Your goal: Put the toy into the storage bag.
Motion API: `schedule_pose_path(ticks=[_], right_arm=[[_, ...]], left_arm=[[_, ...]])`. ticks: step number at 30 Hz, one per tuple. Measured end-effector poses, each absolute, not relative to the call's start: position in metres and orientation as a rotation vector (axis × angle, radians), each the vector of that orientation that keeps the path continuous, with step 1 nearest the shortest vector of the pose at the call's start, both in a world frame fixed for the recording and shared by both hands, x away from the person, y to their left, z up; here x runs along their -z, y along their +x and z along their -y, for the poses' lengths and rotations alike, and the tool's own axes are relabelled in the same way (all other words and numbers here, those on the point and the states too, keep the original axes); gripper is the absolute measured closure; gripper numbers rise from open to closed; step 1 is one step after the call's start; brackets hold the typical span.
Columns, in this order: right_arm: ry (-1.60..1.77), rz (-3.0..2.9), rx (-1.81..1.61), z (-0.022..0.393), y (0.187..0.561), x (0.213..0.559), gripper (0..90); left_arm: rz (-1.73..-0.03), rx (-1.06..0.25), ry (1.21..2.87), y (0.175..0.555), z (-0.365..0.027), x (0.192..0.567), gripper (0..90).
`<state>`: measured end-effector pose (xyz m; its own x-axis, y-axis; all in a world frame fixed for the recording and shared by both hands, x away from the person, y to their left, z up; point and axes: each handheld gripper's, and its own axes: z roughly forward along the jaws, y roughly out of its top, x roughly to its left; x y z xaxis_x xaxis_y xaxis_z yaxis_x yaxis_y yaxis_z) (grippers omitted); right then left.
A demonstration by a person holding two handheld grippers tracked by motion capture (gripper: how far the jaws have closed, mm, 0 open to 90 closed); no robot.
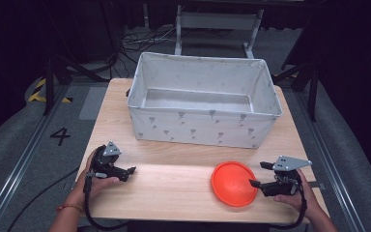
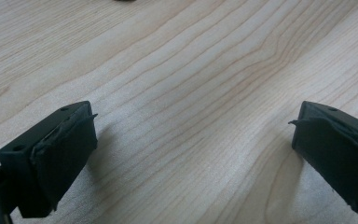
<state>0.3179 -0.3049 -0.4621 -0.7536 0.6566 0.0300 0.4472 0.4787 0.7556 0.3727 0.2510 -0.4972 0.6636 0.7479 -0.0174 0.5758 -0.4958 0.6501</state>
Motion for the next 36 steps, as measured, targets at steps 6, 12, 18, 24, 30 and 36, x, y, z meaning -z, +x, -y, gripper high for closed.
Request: schedule_pose_path(ticks=[6,12,18,24,30,36], right_arm=[[0.984,-2.489,-1.110,0.302,0.326,0.479,18.6],[0.990,-2.553,-1.106,0.298,0.331,0.493,16.9],[0.950,-2.576,-1.123,0.288,0.331,0.497,15.6],[0.980,-2.576,-1.081,0.277,0.330,0.493,24.3],[1.140,-2.569,-1.054,0.274,0.343,0.485,54.6],[1.234,-2.610,-1.088,0.278,0.354,0.483,65.9]], left_arm=[[-1.018,-0.353,2.245,0.373,-0.251,0.497,0.2],[-1.017,-0.351,2.248,0.373,-0.251,0.497,0.2],[-1.017,-0.353,2.246,0.373,-0.251,0.497,0.2],[-1.027,-0.353,2.246,0.372,-0.251,0.497,0.4],[-1.034,-0.352,2.242,0.371,-0.250,0.497,0.6],[-1.034,-0.352,2.242,0.371,-0.250,0.497,0.5]])
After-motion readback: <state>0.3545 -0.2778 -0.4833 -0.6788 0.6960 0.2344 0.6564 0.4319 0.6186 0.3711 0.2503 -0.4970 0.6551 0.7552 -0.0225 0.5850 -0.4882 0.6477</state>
